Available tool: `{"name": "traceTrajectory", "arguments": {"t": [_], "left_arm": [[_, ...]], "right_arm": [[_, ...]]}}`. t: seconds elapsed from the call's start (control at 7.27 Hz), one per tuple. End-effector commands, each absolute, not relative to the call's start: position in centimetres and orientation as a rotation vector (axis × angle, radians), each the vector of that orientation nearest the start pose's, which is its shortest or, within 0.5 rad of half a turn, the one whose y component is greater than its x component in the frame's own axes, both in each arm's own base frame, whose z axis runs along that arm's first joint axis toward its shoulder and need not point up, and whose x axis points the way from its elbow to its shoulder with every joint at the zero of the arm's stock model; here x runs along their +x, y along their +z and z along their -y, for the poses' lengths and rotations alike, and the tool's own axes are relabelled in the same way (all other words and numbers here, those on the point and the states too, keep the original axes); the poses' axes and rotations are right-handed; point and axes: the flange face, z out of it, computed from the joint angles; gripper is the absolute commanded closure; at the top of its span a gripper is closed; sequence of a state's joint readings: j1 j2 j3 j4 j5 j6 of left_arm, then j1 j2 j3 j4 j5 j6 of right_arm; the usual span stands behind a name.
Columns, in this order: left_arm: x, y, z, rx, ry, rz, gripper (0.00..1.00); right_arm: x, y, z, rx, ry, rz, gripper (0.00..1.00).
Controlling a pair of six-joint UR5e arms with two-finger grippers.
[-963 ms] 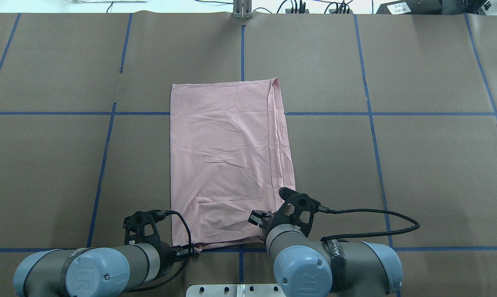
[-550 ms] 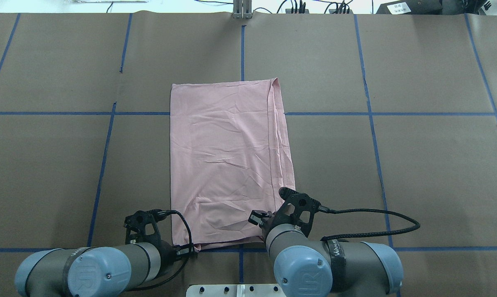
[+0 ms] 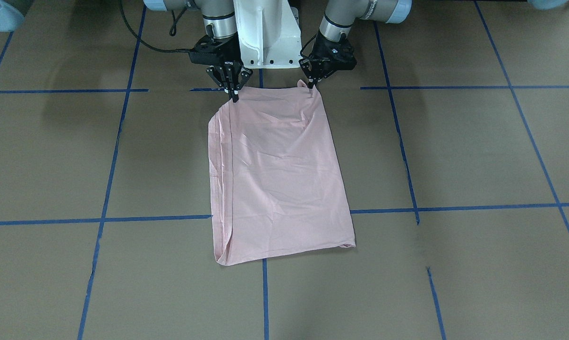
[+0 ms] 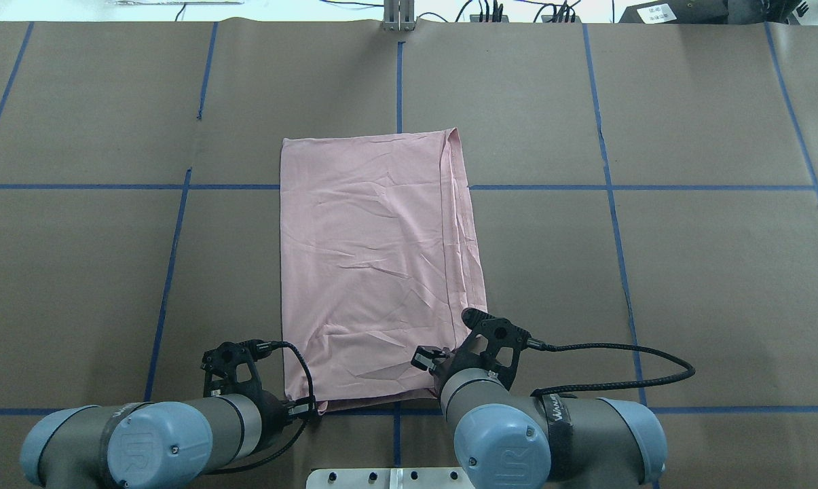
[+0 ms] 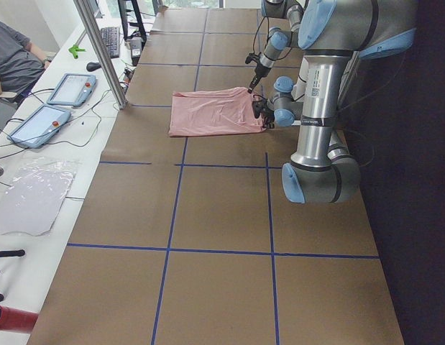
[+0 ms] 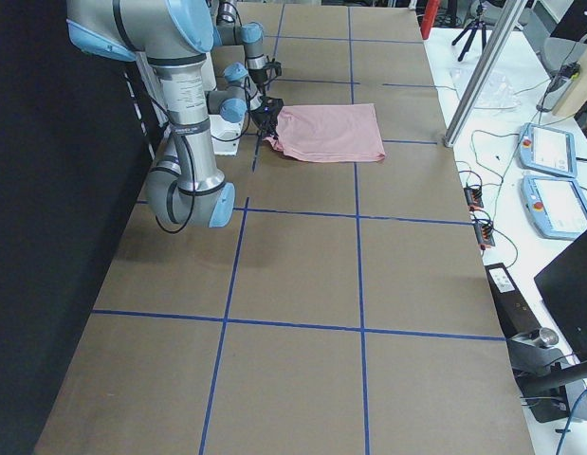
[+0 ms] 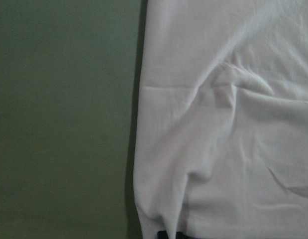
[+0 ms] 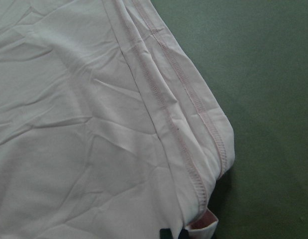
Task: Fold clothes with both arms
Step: 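Lift the near edge with both grippers and fold it over toward the far edge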
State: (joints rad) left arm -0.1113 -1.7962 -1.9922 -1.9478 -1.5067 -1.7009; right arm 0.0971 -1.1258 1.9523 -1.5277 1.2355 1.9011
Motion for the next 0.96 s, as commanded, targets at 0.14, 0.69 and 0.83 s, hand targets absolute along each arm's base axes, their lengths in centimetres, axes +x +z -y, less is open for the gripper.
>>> {"name": "traceTrajectory", "arguments": {"t": [0.14,0.69,0.83], "left_arm": [[47.0,24.5,20.2,0.056,-0.186,-1.066,1.0],[38.6,12.3,18.8,-0.026,-0.144,-1.104,1.0],[39.0,12.7,20.4,0.012,-0.141,-1.083,1.0]], "right_arm": [[-50.6,19.1,21.5,0.203,0.532,0.923,1.0],[-44.4,15.9,18.5,0.149,0.475,0.896,1.0],[-46.4,16.8,18.5,0.158,0.467,0.863,1.0]]}}
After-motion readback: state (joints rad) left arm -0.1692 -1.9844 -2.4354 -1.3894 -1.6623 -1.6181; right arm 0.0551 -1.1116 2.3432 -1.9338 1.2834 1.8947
